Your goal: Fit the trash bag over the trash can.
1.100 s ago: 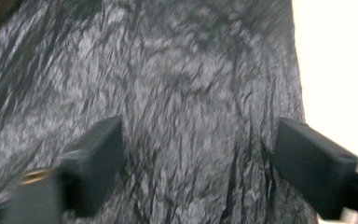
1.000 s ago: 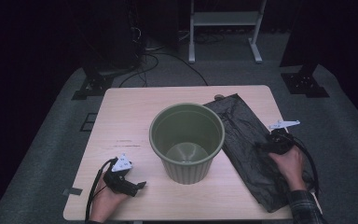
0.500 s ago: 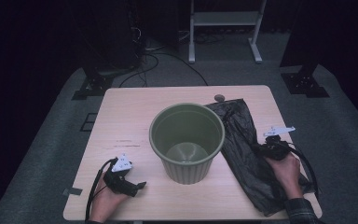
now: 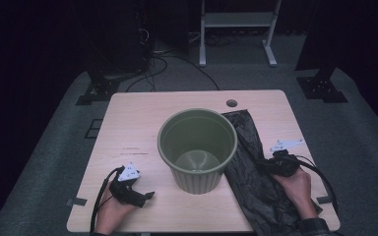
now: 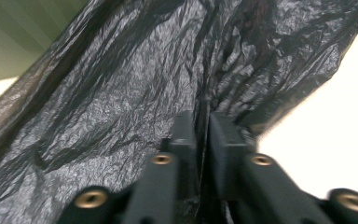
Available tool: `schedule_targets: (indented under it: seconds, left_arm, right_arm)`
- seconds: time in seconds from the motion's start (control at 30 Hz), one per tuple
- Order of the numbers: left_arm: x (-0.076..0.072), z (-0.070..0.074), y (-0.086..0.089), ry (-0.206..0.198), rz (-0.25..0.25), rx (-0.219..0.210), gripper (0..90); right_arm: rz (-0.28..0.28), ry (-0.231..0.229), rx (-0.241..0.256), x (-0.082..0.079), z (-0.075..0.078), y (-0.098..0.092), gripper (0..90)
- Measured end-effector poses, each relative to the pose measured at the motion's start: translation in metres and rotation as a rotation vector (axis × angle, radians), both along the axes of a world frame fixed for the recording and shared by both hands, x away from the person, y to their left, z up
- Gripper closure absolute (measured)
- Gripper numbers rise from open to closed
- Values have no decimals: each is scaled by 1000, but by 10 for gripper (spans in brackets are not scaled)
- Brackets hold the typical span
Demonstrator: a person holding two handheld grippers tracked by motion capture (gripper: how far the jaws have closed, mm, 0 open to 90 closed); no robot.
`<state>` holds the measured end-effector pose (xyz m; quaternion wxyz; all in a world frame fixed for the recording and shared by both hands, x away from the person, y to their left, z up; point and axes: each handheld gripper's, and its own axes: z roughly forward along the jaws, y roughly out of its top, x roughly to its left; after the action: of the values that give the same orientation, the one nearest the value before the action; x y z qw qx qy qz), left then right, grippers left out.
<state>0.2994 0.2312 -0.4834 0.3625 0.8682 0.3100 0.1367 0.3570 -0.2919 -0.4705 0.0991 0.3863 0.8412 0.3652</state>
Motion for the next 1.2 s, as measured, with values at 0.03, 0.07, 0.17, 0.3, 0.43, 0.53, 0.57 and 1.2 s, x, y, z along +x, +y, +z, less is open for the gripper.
schedule_targets:
  seconds: [0.03,0.07,0.17,0.3,0.43,0.53,0.57,1.2]
  left_arm:
    - [0,0,0,0,0,0,0]
    - [0,0,0,0,0,0,0]
    - [0,0,0,0,0,0,0]
    - [0,0,0,0,0,0,0]
    - [0,0,0,0,0,0,0]
    - [0,0,0,0,0,0,0]
    - [0,0,0,0,0,0,0]
    - [0,0,0,0,-1,1,0]
  right_arm:
    - [-2,-12,20,-1,4,-2,692]
    - [-2,-22,29,-3,7,-3,666]
    - [-14,-61,33,-6,16,-5,570]
    - [-88,-99,-14,-2,24,-11,331]
    - [-127,-69,-15,5,21,-17,222]
    - [-144,-44,-13,11,13,-21,184]
    - [-152,-38,-16,13,10,-22,177]
    - [-69,40,79,16,-6,3,167]
